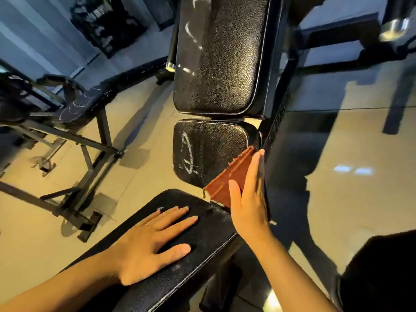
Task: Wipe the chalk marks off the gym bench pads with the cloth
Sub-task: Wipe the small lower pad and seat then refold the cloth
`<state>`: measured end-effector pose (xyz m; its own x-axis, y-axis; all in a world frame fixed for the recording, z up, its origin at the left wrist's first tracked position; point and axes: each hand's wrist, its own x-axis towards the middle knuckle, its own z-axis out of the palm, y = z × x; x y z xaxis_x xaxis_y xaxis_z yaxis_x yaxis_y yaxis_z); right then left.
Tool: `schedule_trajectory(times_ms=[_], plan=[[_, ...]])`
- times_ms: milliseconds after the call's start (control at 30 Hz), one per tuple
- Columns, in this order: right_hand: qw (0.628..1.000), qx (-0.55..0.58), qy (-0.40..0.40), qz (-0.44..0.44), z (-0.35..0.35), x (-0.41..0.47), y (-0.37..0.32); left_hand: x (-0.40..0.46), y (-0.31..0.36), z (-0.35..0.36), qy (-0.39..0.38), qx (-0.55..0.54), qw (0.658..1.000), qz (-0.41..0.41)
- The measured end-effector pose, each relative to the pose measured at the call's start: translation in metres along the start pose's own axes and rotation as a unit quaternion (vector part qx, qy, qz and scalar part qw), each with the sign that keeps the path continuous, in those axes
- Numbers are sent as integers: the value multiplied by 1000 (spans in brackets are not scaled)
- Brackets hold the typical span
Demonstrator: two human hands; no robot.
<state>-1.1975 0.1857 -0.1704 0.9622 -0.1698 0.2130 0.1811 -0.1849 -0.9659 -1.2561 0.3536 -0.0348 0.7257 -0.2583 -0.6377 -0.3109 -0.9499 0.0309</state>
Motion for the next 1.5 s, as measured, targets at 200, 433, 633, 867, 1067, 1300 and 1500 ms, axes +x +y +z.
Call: schedule_trajectory(times_ms=[200,433,633,867,1067,1300,1500], plan=[[992,2,109,64,8,43,-24,0,-1,-1,-2,-4,1000,-5],[990,-77,120,1,-7,73,-33,0,0,-2,1,-9,1000,-3],[976,-125,165,-71,7,25,-11,-1,-2,0,0,5,1000,2],[980,-64,147,-119,-3,58,-14,1,-4,-3,-1,-2,1000,5],[980,-26,124,-157,2,54,-1,0,-4,2,4,-3,1000,2],[988,-19,109,-107,6,14,13,-2,-2,1,3,-7,1000,-3],[985,-11,84,-153,-18,75,-8,0,-3,1,6,8,1000,2]])
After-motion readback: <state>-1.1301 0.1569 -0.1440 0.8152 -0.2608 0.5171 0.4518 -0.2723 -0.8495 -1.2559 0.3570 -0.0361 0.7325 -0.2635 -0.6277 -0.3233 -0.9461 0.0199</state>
